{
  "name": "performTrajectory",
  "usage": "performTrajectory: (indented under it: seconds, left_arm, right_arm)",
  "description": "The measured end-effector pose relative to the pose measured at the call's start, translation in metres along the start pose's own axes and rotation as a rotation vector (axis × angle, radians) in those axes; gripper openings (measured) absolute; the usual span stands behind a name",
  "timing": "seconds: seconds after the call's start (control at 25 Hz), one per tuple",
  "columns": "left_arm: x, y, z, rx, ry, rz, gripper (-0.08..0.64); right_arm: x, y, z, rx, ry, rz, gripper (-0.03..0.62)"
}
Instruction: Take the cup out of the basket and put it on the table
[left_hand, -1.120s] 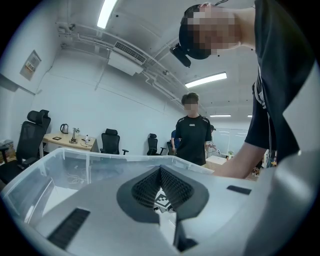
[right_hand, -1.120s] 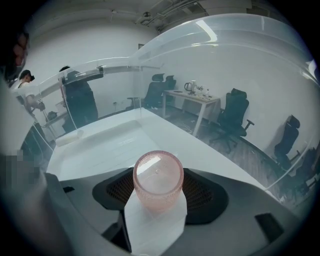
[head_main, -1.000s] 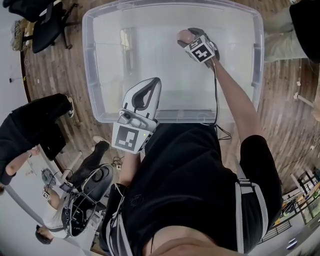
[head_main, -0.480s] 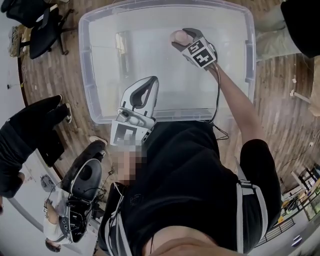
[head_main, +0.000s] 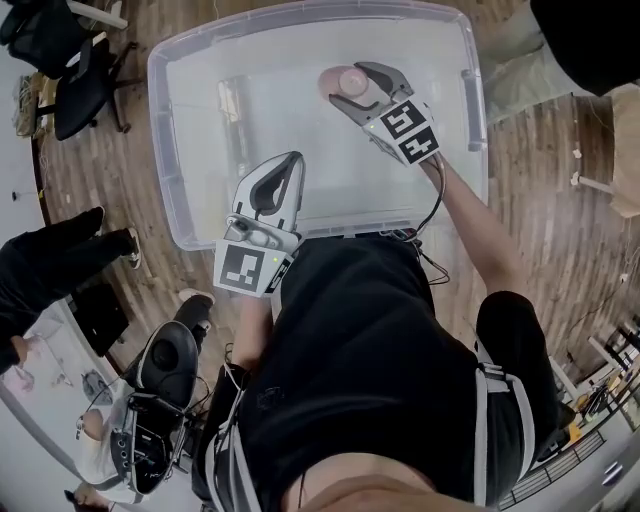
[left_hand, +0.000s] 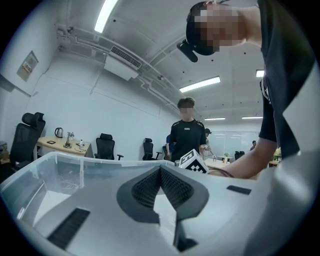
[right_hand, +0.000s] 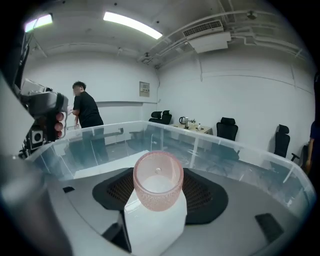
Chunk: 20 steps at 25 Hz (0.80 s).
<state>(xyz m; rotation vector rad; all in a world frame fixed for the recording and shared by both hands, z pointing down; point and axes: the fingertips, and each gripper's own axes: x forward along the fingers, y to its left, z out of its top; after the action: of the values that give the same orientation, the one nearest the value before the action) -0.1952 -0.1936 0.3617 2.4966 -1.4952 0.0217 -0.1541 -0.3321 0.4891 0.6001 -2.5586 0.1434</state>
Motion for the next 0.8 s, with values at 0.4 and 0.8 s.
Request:
performTrajectory:
  seconds: [0.4, 0.8]
  left_arm:
    - [0.003, -0.018, -0.003, 0.016, -0.007, -0.027, 0.018]
    - [-0.004, -0.051, 0.004, 0.034, -0.03, -0.031, 0.018]
  right_arm:
    - [-0.08, 0.024, 0.042, 0.028, -0.17, -0.044, 0.305]
    - [-0.161, 0.053, 0.058, 0.056, -0.308, -0.095, 0.305]
